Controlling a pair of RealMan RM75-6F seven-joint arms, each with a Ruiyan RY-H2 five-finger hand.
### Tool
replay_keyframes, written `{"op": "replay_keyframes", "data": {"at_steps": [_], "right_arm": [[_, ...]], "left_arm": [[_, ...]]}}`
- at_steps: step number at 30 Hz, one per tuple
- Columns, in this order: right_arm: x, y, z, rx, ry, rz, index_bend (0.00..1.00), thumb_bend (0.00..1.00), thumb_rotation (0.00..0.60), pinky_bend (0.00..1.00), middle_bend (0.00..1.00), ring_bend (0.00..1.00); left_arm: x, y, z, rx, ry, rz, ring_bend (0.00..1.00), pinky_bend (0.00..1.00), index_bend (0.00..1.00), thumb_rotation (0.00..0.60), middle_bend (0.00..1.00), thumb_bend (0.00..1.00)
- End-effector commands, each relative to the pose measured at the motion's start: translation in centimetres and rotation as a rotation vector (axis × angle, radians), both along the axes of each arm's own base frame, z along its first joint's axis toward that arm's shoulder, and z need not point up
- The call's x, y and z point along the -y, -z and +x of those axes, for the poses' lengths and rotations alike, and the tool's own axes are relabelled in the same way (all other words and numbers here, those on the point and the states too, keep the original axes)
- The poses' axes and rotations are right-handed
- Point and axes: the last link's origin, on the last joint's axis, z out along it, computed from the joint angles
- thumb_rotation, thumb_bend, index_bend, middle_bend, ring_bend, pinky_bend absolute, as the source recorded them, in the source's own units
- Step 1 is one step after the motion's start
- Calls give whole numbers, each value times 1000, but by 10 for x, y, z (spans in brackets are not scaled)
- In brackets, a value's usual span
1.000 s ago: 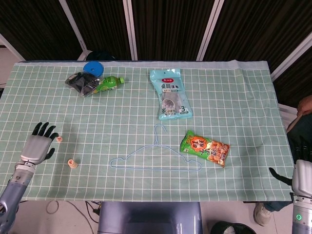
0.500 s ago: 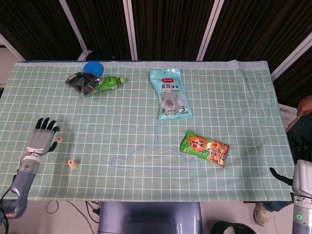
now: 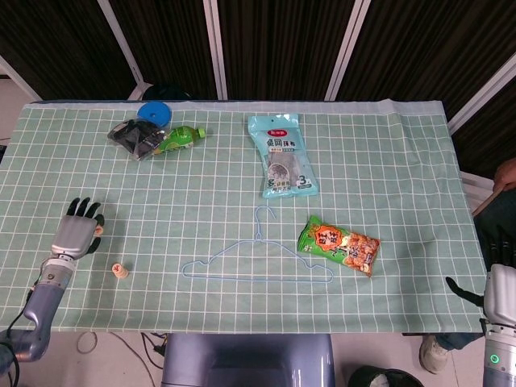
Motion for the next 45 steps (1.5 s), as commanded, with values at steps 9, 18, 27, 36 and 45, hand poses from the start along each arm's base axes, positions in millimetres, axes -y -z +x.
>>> {"op": "replay_keyframes", "data": {"at_steps": [9, 18, 27, 36, 45], "right_arm": [[0, 0, 0, -1, 2, -1, 104, 204, 600, 0, 33, 55], [0, 0, 0, -2, 9, -3, 104, 204, 600, 0, 32, 55], [0, 0, 0, -3, 10, -2, 106, 205, 600, 0, 33, 55], [0, 0, 0, -2, 11, -8, 106, 204, 600, 0, 33, 55], [0, 0, 0, -1, 12, -6, 107, 205, 600, 0, 32, 55]], "left_arm": [[0, 0, -2, -1, -9, 5, 0, 63, 421, 600, 131, 338], [1, 1, -2, 4, -7, 1, 0, 62, 439, 600, 133, 338], [2, 1, -2, 1, -9, 0, 0, 63, 457, 600, 135, 338], [2, 0, -2, -2, -9, 3, 0, 63, 479, 600, 140, 342], [6, -6, 17, 39, 54, 10, 0, 63, 484, 600, 141, 344]]}}
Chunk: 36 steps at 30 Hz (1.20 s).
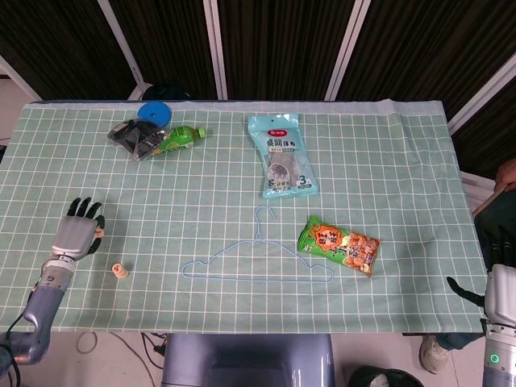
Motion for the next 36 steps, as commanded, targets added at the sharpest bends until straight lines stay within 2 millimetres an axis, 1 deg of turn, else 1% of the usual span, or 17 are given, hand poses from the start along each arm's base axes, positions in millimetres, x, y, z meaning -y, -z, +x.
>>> {"op": "replay_keyframes", "data": {"at_steps": [1, 6, 13, 18, 24, 30, 36], "right_arm": [[0, 0, 0, 0, 0, 2, 107, 206, 600, 0, 33, 55], [0, 1, 0, 1, 1, 4, 110, 205, 600, 0, 33, 55], [0, 0, 0, 2, 2, 2, 111, 205, 600, 0, 32, 55], [0, 0, 0, 2, 1, 1, 112, 205, 600, 0, 33, 55], [0, -1, 0, 0, 1, -1, 112, 205, 600, 0, 33, 55], [0, -1, 0, 0, 2, 0, 112, 205, 600, 0, 33, 55], [0, 0, 0, -3, 3, 0, 112, 205, 600, 0, 33, 55]], "left_arm": [[4, -4, 11, 16, 41, -1, 0, 62, 485, 600, 141, 344], [16, -7, 31, 36, 99, -29, 0, 62, 485, 600, 142, 343], [42, -10, 63, 55, 200, -65, 0, 62, 485, 600, 144, 343], [58, -13, 76, 70, 247, -76, 0, 61, 485, 600, 150, 343], [73, -15, 78, 64, 268, -94, 0, 61, 485, 600, 149, 344], [86, -15, 68, 48, 261, -108, 0, 61, 485, 600, 148, 344], [92, -15, 61, 37, 258, -115, 0, 60, 485, 600, 149, 344]]}}
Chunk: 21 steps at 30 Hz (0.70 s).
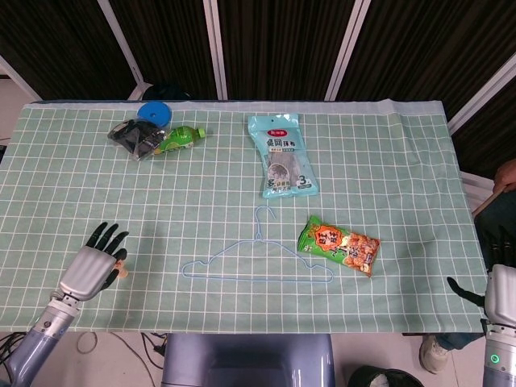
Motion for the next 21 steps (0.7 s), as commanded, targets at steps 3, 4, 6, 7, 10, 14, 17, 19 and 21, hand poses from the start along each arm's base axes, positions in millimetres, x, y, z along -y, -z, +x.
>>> {"op": "replay_keyframes", "data": {"at_steps": [3, 4, 6, 7, 10, 14, 17, 19, 21], "right_arm": [[0, 0, 0, 1, 2, -2, 112, 205, 600, 0, 32, 55], [0, 0, 0, 1, 2, -2, 112, 205, 600, 0, 33, 55], [0, 1, 0, -1, -2, 1, 112, 205, 600, 0, 32, 55], [0, 1, 0, -2, -2, 2, 112, 205, 600, 0, 32, 55], [0, 1, 0, 0, 0, 2, 112, 205, 600, 0, 33, 55], [0, 0, 0, 0, 1, 0, 112, 205, 600, 0, 33, 55], [0, 0, 0, -1, -1, -2, 112, 205, 600, 0, 32, 55], [0, 0, 0, -1, -1, -1, 112, 205, 600, 0, 32, 55], [0, 0, 0, -1, -1, -2, 112, 205, 600, 0, 32, 55]], "left_arm": [[4, -1, -5, -6, -5, 5, 0, 60, 485, 600, 148, 344], [5, -1, -7, -4, -9, 7, 0, 60, 485, 600, 147, 344], [5, -1, -10, -2, -16, 10, 0, 60, 485, 600, 147, 344], [5, -1, -11, -4, -17, 12, 0, 60, 485, 600, 147, 344], [5, -1, -13, -11, -21, 9, 0, 60, 485, 600, 147, 344], [5, 1, -15, -22, -20, 7, 0, 60, 485, 600, 147, 344], [5, 3, -15, -23, -18, 5, 0, 60, 485, 600, 147, 343], [5, 4, -15, -26, -14, 3, 0, 60, 485, 600, 148, 343], [5, 4, -15, -29, -11, 2, 0, 60, 485, 600, 148, 344]]}}
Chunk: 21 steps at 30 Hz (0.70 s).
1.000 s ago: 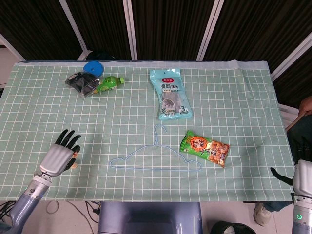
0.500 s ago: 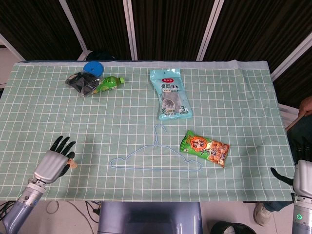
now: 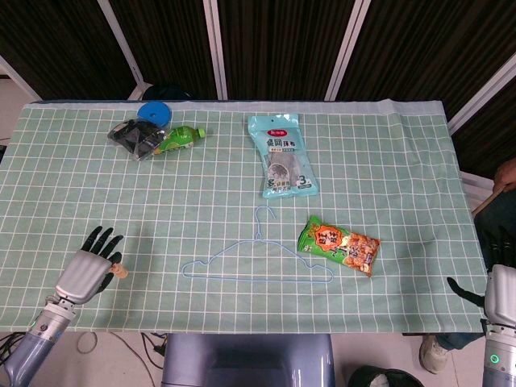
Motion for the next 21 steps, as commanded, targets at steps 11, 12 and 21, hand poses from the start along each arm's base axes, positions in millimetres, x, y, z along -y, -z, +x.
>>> {"op": "replay_keyframes", "data": {"at_steps": [11, 12, 21], "right_arm": [[0, 0, 0, 1, 1, -2, 112, 205, 600, 0, 33, 55], [0, 0, 0, 1, 1, -2, 112, 205, 600, 0, 33, 55], [0, 0, 0, 3, 5, 0, 112, 205, 600, 0, 33, 55]], "left_arm": [[2, 4, -2, -10, 0, -8, 0, 60, 482, 600, 148, 344], [2, 4, -2, -11, -1, -7, 0, 60, 481, 600, 148, 344], [2, 6, -2, -15, 3, -9, 0, 60, 468, 600, 147, 344]]}}
